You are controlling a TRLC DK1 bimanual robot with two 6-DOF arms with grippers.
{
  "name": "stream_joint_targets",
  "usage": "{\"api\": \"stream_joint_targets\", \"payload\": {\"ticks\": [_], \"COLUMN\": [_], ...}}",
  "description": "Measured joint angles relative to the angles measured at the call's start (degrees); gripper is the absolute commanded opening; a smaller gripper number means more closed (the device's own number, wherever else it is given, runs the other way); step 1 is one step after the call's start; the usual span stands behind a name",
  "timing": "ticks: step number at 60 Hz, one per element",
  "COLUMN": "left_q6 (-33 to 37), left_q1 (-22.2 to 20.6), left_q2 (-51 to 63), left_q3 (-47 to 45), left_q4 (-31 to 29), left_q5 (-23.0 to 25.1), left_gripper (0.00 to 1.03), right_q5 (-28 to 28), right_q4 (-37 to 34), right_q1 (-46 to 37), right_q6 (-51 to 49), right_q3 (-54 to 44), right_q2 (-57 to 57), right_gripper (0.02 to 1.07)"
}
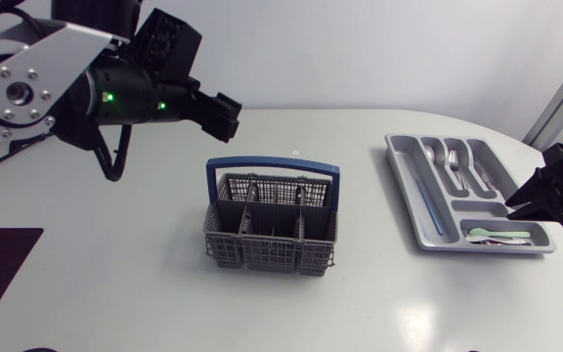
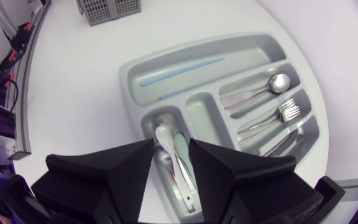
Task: Unload the cutlery basket into the drawer organizer.
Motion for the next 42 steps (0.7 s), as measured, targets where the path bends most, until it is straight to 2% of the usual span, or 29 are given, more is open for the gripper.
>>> {"api": "stream_joint_targets", "payload": {"ticks": [14,26,42], "left_q6": [4.3,8.5,16.4], "left_q1": [4.3,9.0,12.9], "left_q2": [-2.3,-2.9,-3.0], "left_q3": [-5.1,-9.9,-17.2], "left_q4": [-1.0,-3.5,-4.2], "left_q5": [0.9,6.1,9.6], "left_gripper": [0.96,0.96,0.93], "right_q5": [-7.0,-8.0,-6.2], "right_q4": [0.6,12.8,27.9], "right_q1": [9.6,24.6,39.5], "right_q6": [7.1,22.2,40.9], "right_q3": [-12.9,-24.6,-30.8], "right_q2": [-16.3,-25.4,-27.6], "right_gripper": [0.56,0.56,0.53]}}
